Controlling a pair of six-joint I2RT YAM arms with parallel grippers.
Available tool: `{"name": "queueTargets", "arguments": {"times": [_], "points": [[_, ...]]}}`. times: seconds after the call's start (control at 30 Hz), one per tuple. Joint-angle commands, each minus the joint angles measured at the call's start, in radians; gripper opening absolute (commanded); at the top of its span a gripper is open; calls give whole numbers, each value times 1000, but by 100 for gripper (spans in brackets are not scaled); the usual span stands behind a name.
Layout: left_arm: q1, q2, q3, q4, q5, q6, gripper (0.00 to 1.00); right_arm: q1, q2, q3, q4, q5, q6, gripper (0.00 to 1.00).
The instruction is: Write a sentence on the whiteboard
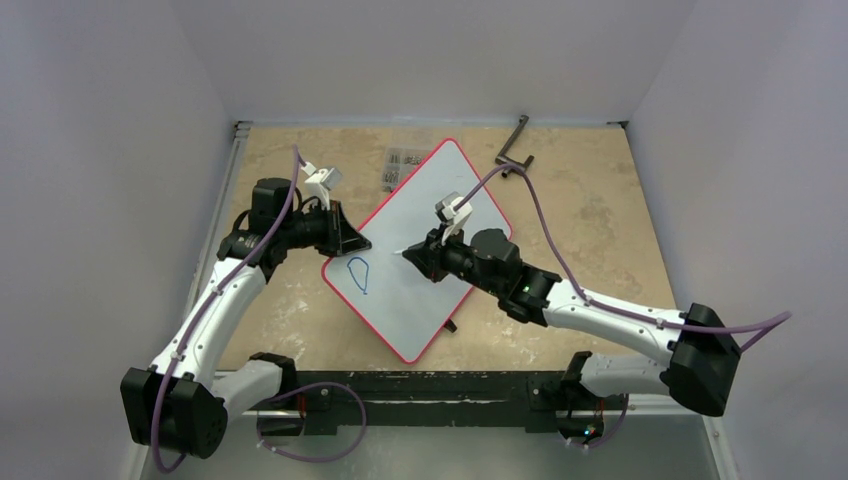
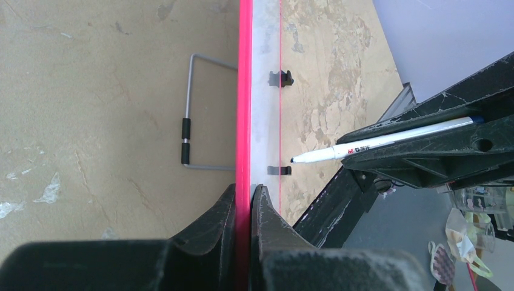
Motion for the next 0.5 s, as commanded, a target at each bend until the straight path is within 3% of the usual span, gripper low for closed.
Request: {"name": "queueTargets", "arguments": {"times": [0.0,0.47], "points": [[-3,-1,-13,-21,-139,163,0,-2,15,16,59,-7,-60,0],[-4,-2,-14,-22,-133,164,0,-2,68,50,163,-135,-82,0]]}}
